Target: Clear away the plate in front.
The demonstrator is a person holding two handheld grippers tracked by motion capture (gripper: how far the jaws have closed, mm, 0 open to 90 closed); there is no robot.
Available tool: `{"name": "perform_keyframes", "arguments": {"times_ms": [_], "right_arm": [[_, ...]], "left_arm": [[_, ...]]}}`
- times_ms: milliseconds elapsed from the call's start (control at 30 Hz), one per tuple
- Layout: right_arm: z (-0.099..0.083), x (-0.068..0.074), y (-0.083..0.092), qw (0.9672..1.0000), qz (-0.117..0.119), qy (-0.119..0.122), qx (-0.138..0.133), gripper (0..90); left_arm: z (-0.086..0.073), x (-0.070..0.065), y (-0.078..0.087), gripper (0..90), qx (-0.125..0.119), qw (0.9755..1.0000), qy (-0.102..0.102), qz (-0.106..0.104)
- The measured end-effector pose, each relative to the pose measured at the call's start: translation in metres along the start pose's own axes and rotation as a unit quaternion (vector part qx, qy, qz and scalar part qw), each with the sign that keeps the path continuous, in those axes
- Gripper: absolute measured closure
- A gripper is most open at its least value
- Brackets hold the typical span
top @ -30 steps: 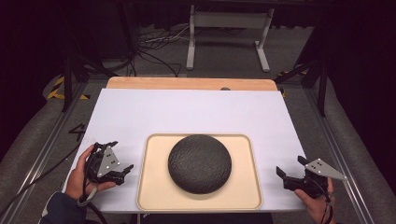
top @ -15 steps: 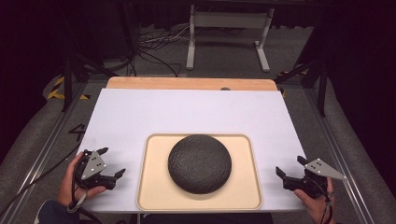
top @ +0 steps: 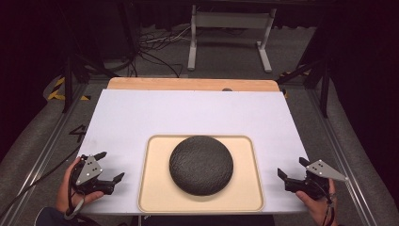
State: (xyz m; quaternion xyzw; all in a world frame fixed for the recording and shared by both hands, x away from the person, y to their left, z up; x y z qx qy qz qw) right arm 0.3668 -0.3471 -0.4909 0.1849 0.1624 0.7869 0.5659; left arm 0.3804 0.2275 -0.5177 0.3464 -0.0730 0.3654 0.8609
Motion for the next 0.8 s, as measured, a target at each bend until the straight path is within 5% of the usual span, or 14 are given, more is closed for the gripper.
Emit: {"name": "perform_keyframes", "arguments": {"times_ms": [800], "right_arm": [[-0.0003, -0.0015, 0.0001, 1.0000, 0.004, -0.008, -0.001, 6.8]], "left_arm": [[0.0042, 0.0000, -0.0027, 7.0, 0.000, 1.0000, 0.002, -0.001]]}}
Point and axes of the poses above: each handheld gripper's, and its own axes: y roughly backward along the jaws, z roughly out of its top, x roughly to its left, the point moved 10 cm from there along -y, roughly forward along the jaws, and after that the axes turned 11 degrees about -y, right-handed, at the moved point
